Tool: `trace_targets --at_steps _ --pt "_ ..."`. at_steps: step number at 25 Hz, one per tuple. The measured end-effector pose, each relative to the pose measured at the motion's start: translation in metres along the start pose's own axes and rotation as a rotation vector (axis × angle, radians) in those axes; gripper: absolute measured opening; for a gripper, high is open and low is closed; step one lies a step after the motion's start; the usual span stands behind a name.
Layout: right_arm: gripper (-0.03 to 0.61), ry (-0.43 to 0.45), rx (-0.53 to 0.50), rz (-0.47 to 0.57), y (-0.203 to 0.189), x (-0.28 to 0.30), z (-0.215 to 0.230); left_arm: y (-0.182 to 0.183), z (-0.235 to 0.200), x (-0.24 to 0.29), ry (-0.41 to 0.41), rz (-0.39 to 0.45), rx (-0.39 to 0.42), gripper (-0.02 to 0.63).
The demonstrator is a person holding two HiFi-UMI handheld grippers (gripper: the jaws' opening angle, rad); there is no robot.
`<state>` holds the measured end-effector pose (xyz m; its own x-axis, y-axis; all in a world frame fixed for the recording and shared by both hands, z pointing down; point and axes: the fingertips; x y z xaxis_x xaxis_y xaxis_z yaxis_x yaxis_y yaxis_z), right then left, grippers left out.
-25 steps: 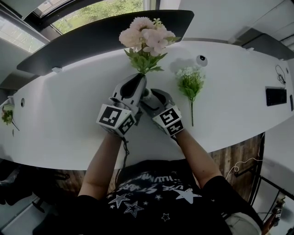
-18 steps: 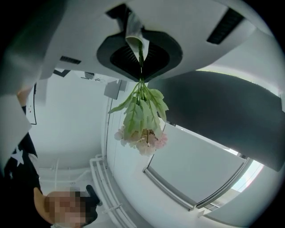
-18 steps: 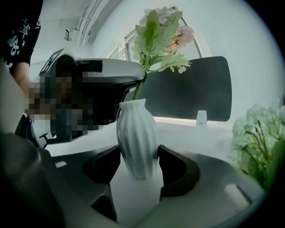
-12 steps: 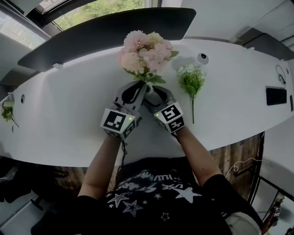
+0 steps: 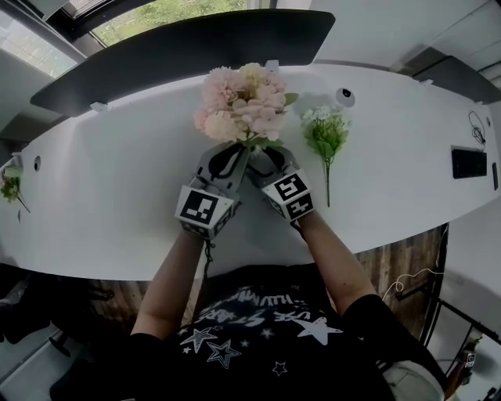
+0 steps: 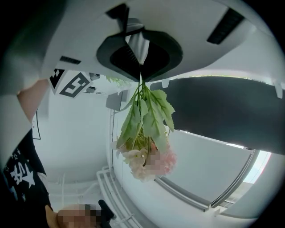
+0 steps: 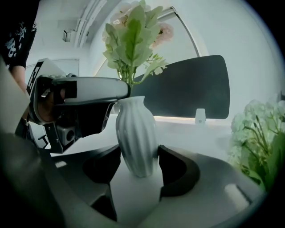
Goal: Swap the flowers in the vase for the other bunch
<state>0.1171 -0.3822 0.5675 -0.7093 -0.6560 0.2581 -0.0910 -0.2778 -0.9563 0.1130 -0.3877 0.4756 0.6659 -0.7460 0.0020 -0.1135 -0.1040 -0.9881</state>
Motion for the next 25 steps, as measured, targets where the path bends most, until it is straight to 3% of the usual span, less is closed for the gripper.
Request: trace_targets --at_steps 10,12,15,25 --pt "0.261 -0.003 -0.004 -0.03 -0.004 0.0 -0.002 0.002 0.004 -0.002 -0.005 -0.018 0.016 0.034" --pt "0.261 -0.007 -0.016 -0.033 -0.006 0.0 0.001 0.003 0.004 -0.004 0.009 -0.034 0.015 0.046" --pt "0.261 -0.011 -0.016 -0.033 -0.004 0.0 0.001 0.001 0.01 -0.005 -0.017 -0.048 0.005 0.118" --pt "0.262 -0.035 -0.006 -0.049 -0.003 0.001 0.001 -0.006 0.008 -0.021 -0.003 -0.053 0.016 0.133"
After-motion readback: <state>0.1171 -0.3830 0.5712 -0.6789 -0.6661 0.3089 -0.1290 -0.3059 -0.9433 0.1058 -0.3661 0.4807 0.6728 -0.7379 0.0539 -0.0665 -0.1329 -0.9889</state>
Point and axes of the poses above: the fingertips, and each gripper's own axes: x forward along the fingers, z to its right, y out of its top, and after that the axes turned 11 degrees about z, right-handed
